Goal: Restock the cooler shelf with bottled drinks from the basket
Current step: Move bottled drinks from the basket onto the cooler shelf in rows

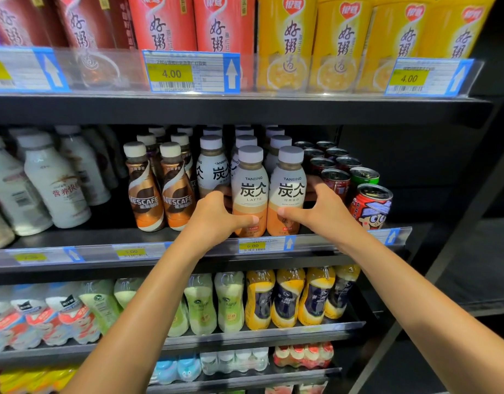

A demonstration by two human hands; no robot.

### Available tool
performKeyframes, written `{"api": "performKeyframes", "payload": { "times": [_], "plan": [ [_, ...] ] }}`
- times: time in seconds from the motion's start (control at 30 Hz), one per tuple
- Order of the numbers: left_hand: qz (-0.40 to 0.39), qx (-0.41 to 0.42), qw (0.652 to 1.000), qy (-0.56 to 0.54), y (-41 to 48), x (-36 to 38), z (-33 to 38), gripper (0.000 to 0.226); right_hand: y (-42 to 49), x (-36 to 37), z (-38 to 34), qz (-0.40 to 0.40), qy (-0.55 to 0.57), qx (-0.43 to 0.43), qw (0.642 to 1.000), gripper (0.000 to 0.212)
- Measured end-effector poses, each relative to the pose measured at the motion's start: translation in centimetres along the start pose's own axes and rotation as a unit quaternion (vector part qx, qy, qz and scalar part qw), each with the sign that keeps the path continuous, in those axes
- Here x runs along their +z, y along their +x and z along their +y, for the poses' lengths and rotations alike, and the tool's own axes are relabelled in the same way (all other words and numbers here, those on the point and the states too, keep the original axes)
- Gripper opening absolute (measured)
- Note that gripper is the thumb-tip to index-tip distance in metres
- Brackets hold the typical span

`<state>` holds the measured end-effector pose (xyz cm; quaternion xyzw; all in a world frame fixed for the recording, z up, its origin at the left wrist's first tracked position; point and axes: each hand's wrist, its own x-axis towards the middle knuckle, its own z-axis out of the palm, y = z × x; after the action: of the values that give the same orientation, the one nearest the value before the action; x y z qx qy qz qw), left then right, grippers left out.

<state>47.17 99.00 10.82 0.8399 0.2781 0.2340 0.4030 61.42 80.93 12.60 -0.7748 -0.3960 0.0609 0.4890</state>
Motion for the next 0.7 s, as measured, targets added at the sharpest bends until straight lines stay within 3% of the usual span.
{"api": "performKeyframes", "payload": {
  "times": [0.5,0.63,0.7],
  "plan": [
    [-0.003,-0.026,1.0,0.0,-0.6,0.2,0.5,0.072,0.0,-0.2,-0.1,-0.029,0.029,0.017,0.999,0.079],
    [-0.017,-0.034,0.999,0.03,-0.7,-0.2,1.4,0.079,0.1,-0.4,0.0,-0.04,0.03,0.017,0.999,0.079],
    [-0.024,-0.037,0.998,0.049,-0.6,-0.3,1.8,0.066,0.2,-0.5,-0.2,-0.046,0.031,0.019,0.998,0.077]
  ]
}}
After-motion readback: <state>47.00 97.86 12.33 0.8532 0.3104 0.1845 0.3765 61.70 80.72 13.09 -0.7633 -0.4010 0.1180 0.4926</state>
